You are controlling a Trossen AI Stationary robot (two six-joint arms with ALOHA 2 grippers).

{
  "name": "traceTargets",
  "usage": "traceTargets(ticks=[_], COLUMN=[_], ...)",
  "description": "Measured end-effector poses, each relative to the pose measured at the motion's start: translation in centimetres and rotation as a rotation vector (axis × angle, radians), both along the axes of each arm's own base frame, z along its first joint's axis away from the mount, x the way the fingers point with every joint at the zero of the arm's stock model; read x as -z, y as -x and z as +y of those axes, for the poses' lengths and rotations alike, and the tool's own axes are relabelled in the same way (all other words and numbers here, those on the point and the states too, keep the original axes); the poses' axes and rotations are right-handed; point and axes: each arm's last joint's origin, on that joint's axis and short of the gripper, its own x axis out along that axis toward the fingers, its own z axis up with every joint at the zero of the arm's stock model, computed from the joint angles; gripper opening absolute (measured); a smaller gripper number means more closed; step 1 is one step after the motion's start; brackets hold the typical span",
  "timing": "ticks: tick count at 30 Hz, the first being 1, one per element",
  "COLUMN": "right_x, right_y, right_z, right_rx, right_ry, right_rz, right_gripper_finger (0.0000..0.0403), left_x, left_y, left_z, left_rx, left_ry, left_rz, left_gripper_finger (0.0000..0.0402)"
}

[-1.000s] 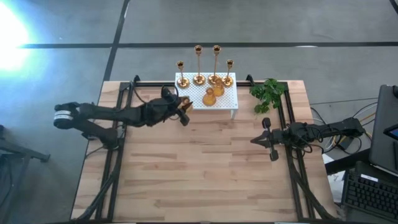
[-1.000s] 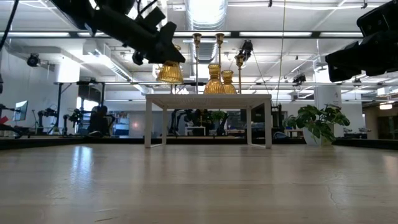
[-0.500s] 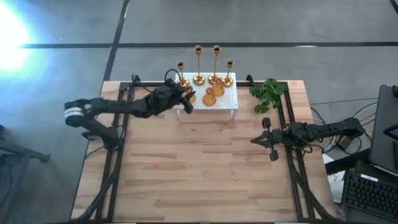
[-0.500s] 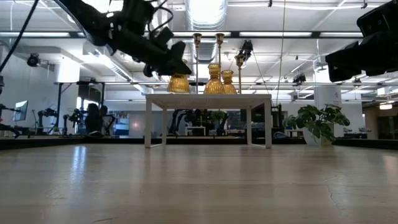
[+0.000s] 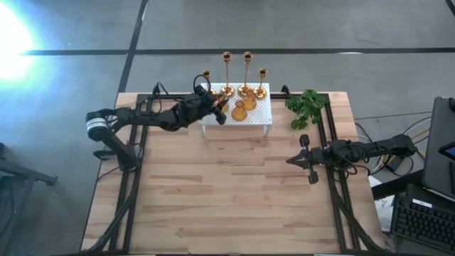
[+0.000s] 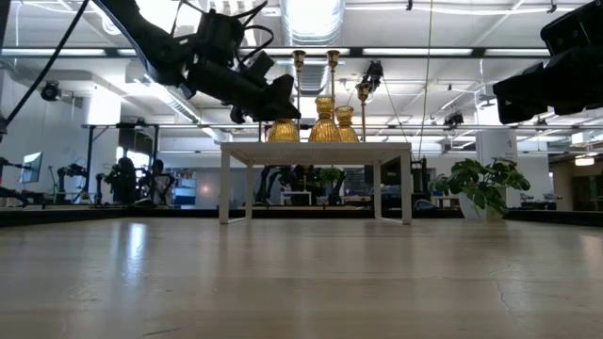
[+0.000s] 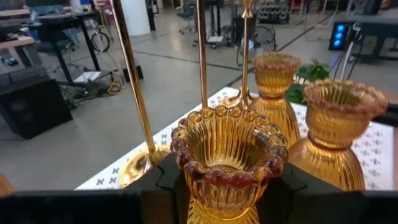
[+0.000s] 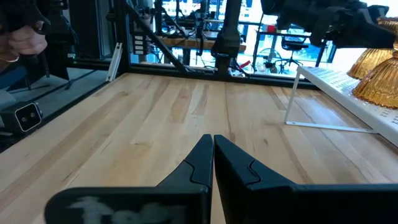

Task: Pick & Place candle stick holders
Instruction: Put the orange candle holder on the shelf

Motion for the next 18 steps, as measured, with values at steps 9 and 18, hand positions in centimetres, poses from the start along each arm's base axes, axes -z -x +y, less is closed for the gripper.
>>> traceTargets(ticks=[9, 18], right_x=[0.0, 0.0], right_y=[0.0, 0.0], right_z=[0.0, 0.0], right_rx=[0.000, 0.000], right_ry=[0.000, 0.000], right_rz=[0.000, 0.000], right_gripper_finger=[0.0008, 0.0008], left_x=[0.1, 0.9], left_y=[0.2, 0.1], left_z=[0.9, 1.9], left_rx=[0.007, 0.085], left_ry=[0.004, 0.001], left_rz=[-0.026, -0.024], left_gripper_finger=[0.0129, 0.0129])
